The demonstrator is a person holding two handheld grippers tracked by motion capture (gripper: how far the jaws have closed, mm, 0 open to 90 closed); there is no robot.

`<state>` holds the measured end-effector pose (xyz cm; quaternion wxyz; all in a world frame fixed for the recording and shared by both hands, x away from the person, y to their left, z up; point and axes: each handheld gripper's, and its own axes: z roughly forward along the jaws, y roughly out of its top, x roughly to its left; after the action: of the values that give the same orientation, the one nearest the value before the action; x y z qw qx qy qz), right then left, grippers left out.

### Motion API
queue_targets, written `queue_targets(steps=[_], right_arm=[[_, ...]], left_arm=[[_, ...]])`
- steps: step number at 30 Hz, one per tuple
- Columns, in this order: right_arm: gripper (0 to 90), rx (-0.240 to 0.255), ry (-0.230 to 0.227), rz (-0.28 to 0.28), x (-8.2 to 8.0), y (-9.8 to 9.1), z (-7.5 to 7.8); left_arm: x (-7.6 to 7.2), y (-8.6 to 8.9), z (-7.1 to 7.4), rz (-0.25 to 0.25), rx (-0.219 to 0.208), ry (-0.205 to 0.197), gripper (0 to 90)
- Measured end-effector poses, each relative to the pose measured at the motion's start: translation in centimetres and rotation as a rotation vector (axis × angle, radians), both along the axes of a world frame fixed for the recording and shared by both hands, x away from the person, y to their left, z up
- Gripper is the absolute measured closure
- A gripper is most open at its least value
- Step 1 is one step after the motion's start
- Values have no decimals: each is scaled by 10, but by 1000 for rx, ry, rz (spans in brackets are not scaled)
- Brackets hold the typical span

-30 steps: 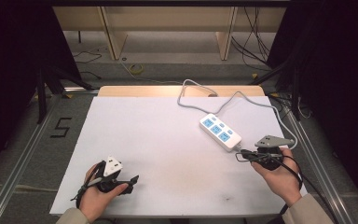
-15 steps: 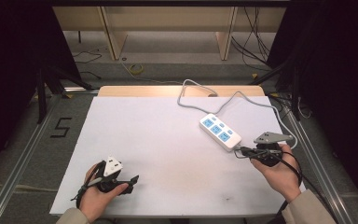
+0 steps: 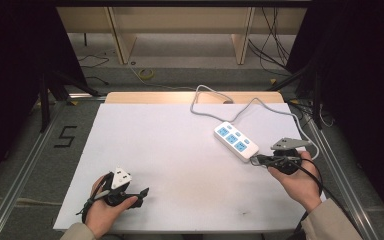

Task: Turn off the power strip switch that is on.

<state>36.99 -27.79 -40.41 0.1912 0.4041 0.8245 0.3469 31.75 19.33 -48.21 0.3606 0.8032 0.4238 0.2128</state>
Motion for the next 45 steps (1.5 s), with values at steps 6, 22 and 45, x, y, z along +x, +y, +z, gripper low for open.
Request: queue_targets(steps=[6,22,45], right_arm=[[900,-1,6,-3,4,0,1],[900,-12,15,-8,15,1,3],[900,-34,22,-6,36,8,8]], left_arm=[[0,0,0,-3,2,1,172],[0,-1,0,-1,-1,-2,173],[1,-1,-1,-4,2,0,175]])
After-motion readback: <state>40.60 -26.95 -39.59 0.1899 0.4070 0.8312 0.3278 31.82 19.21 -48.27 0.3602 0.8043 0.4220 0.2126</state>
